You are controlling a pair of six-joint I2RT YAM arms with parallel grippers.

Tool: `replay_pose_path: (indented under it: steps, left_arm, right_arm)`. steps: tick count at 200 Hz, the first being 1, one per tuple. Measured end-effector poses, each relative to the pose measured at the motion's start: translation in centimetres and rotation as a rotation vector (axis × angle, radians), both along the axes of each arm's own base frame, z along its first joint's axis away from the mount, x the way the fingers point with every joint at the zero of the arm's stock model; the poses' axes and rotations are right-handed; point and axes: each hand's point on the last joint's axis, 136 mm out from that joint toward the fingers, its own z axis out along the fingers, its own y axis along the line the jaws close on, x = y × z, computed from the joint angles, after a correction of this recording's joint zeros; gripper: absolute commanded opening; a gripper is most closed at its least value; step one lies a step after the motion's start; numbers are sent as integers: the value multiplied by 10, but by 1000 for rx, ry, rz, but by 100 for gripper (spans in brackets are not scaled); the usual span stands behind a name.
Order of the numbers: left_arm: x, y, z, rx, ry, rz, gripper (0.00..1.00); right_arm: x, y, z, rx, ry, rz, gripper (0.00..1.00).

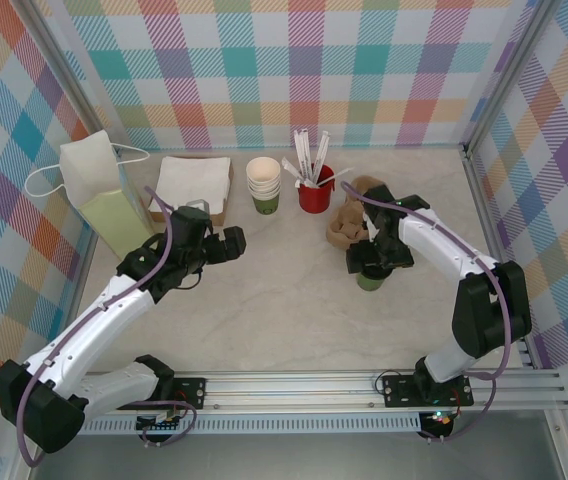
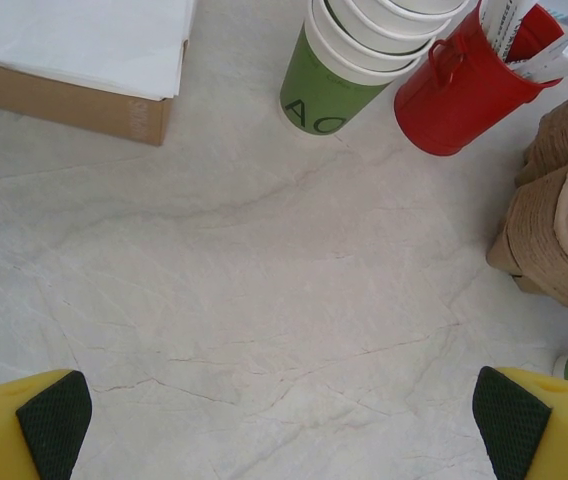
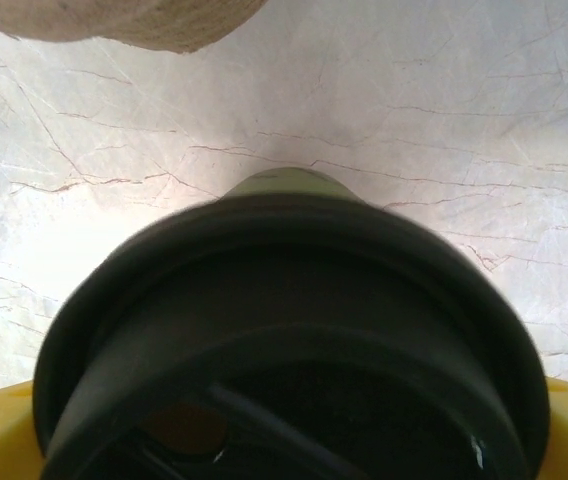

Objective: Pack the takeout coffee

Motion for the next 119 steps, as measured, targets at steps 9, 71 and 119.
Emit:
replay_pose_path:
  steps: [9,71,119]
  left_arm:
    - [0,0,-1,2,3,0,100]
    - [2,-1,0,2,3,0,100]
    - [2,-1,2,0,-1,0,100]
  right_arm:
    - [0,0,0,1,-1,0,100]
    - [2,1,3,7,-20,1,100]
    - [2,1,6,11,-28,1,100]
